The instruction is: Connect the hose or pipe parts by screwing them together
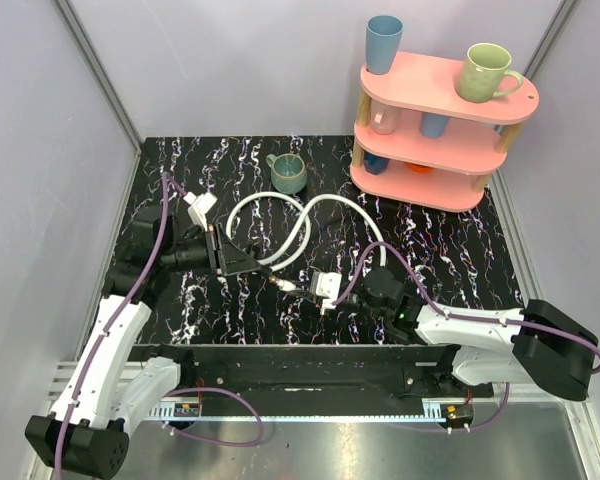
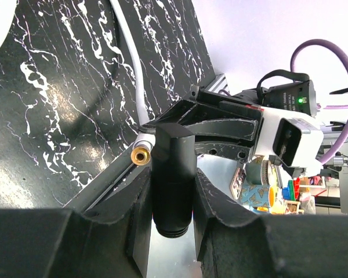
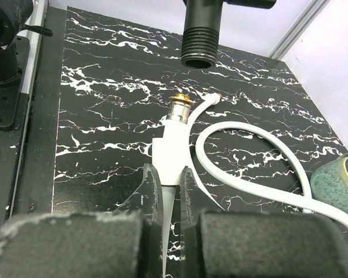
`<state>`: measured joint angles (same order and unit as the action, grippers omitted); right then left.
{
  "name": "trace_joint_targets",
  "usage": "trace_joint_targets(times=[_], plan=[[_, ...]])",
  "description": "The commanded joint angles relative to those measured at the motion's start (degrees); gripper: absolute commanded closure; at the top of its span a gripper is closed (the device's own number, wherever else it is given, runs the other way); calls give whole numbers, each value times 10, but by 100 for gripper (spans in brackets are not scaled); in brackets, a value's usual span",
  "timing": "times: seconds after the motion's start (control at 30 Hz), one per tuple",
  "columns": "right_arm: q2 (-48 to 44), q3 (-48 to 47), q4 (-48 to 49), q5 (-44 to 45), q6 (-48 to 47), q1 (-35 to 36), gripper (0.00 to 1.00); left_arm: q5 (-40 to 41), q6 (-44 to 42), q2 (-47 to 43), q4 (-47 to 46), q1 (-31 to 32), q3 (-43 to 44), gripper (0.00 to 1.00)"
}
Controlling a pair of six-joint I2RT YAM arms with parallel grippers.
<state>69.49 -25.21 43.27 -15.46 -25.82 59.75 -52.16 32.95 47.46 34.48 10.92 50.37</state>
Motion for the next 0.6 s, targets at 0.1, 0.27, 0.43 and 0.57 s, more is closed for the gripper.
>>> trace_joint_targets(times=[0.1, 0.27, 0.43, 0.57], plan=[[-23, -13, 37, 6, -10, 4, 100, -1, -17, 3, 3, 1, 15, 100], [-17, -19, 46, -4, -5, 3, 100, -1, -22, 5, 3, 1, 5, 100], [-8, -26, 57, -18, 2, 4, 100, -13, -14, 6, -14, 1, -12, 100], [-2, -28, 68, -26, 5, 4, 100, -15, -9, 6, -22, 1, -26, 100]])
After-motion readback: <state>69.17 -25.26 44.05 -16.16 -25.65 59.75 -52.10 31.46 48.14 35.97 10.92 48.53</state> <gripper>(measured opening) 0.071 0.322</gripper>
